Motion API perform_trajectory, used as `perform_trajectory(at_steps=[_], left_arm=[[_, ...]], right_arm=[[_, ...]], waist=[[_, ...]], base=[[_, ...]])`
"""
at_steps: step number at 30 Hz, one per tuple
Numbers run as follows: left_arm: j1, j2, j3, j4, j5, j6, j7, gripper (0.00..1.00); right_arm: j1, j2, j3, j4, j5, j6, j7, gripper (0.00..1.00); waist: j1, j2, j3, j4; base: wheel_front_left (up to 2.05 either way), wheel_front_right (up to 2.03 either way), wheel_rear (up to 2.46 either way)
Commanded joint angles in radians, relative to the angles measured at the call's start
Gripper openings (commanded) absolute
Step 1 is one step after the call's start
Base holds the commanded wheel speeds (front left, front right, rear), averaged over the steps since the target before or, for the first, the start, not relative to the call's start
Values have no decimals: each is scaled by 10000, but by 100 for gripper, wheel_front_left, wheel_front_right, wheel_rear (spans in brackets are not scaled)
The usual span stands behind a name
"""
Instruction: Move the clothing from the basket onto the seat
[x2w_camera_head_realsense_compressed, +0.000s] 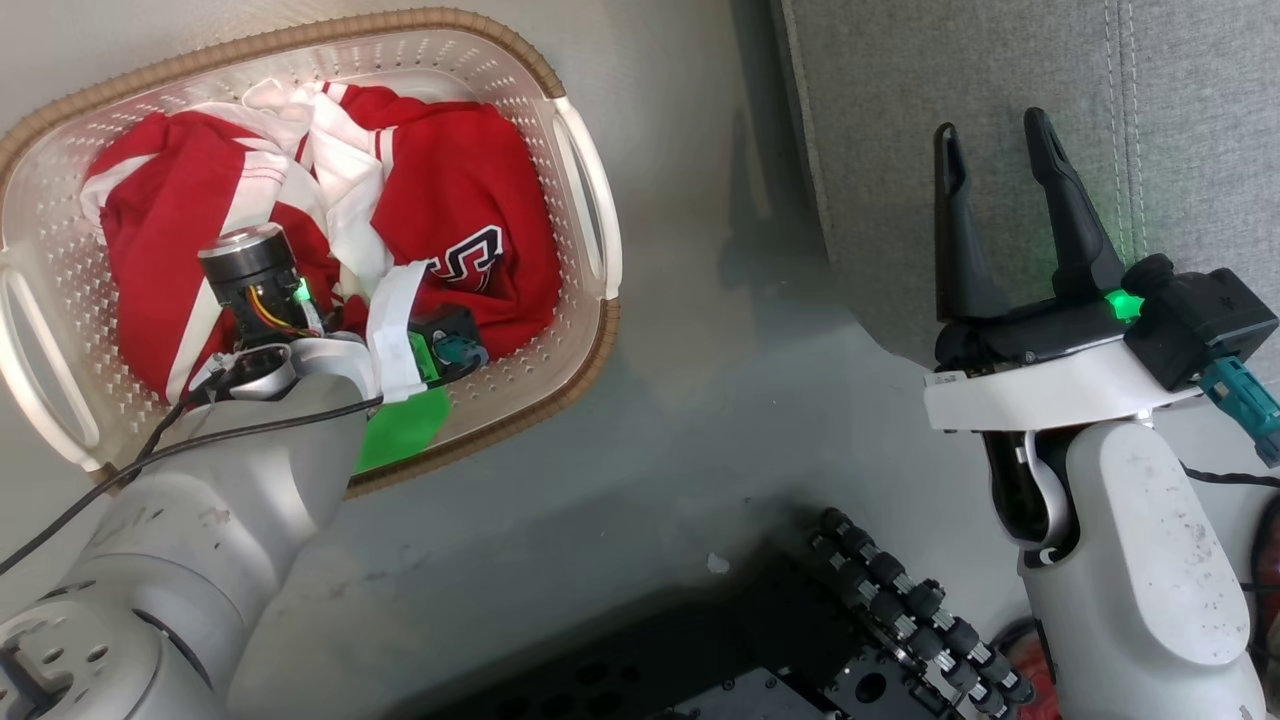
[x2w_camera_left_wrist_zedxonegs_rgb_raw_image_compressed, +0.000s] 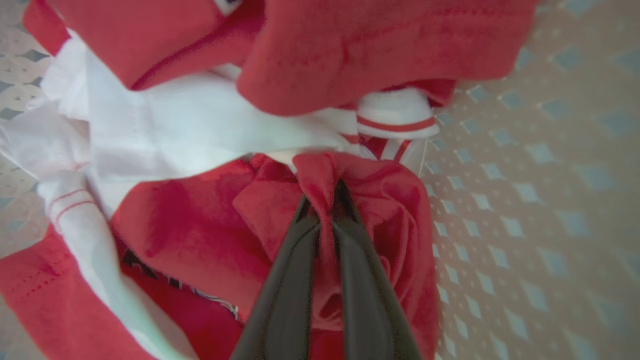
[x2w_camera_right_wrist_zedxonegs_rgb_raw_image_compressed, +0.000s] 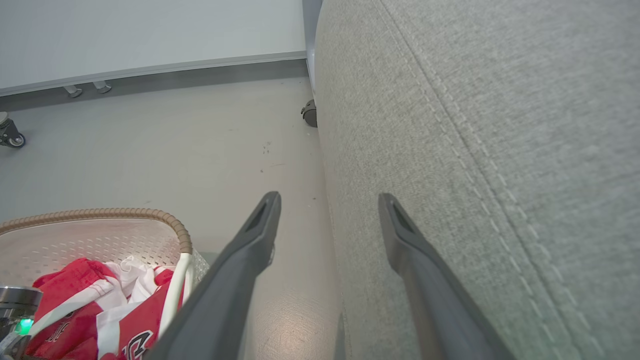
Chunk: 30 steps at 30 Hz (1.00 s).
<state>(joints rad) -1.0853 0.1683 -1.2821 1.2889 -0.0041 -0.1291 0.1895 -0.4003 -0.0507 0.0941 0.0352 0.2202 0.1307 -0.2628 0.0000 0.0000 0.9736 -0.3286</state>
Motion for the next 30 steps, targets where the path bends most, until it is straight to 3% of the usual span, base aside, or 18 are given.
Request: perform_trajectory(at_steps=[1,9,13,22,30], left_arm=[[-24,-18,5,-2,-74,-15,-81,0],[439,-365,23,-165,-1041,-13,-863,0],[578,-486,512,-283,-1779,24,-1645,0],[1537,-826,1634,-679,-3013,1070,-4057,0],[2744,-797,2668,-2123,-3862,1894,-4557,0]], right_arm=[[-108,-2,1,50,-65,1,-31,100],[295,-17,-102,10,-675,-1,-31,100],[397,-36,-268,-39,-765,-1,-31,100],[1161,-147,-440,143,-950,-1,-31,100],[2223,-184,-325,457,-1144,-1,-31,100]], waist=[[0,0,-80,37],[0,0,-1214,412],[0,0,-1885,643],[0,0,-3765,1165],[0,0,-5764,1534]], base=[[0,0,0],[0,0,0],[0,0,0],[0,0,0],[0,0,0]])
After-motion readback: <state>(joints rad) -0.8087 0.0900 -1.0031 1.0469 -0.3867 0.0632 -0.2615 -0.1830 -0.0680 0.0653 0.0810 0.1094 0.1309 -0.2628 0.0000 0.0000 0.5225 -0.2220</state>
